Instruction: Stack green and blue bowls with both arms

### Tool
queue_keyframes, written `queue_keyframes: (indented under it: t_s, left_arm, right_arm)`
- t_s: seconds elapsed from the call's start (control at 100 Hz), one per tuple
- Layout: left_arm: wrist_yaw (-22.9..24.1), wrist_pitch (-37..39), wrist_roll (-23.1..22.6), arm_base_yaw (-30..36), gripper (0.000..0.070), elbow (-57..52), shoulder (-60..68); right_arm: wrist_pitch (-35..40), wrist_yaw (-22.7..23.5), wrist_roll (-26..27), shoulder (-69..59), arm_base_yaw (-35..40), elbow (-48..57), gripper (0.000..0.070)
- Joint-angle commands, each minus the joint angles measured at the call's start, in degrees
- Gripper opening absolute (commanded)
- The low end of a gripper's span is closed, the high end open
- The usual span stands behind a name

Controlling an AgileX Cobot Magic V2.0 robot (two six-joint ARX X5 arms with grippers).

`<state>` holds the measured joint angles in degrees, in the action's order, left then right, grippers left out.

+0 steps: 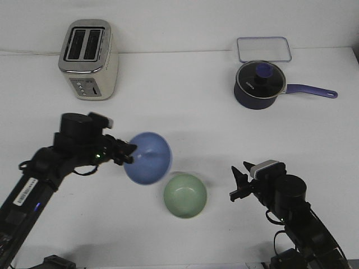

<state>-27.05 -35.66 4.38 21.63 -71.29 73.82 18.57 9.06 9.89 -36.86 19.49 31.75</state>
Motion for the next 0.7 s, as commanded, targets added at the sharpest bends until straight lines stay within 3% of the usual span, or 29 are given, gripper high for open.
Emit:
queue_keyframes:
  t_s: [0.0, 0.28, 0.61, 0.65, 0.69]
  left_arm:
    - [0.7, 2.54, 2.78, 4.24, 0.0014, 1.99, 1.16]
    - [5.18, 8.22, 2.75, 15.74, 0.0014, 5.79, 6.58]
    - [5.22, 10.45, 2.19, 18.97, 0.0019, 5.79, 12.61]
    - [5.22, 11.08, 2.1, 19.15, 0.0058, 5.79, 12.61]
    - [5.2, 11.8, 2.14, 19.39, 0.0181, 5.79, 12.61]
  right_arm:
    - [-0.55, 0.22, 0.57, -0.26, 0.22, 0.28, 0.028]
    - [-0.57, 0.35, 0.55, -0.26, 0.22, 0.26, 0.028]
    - [-0.55, 0.31, 0.57, -0.26, 0.22, 0.26, 0.028]
    - [-0.55, 0.31, 0.57, -0.26, 0.22, 0.26, 0.028]
    - [-0.55, 0.31, 0.57, -0.26, 0.22, 0.26, 0.028]
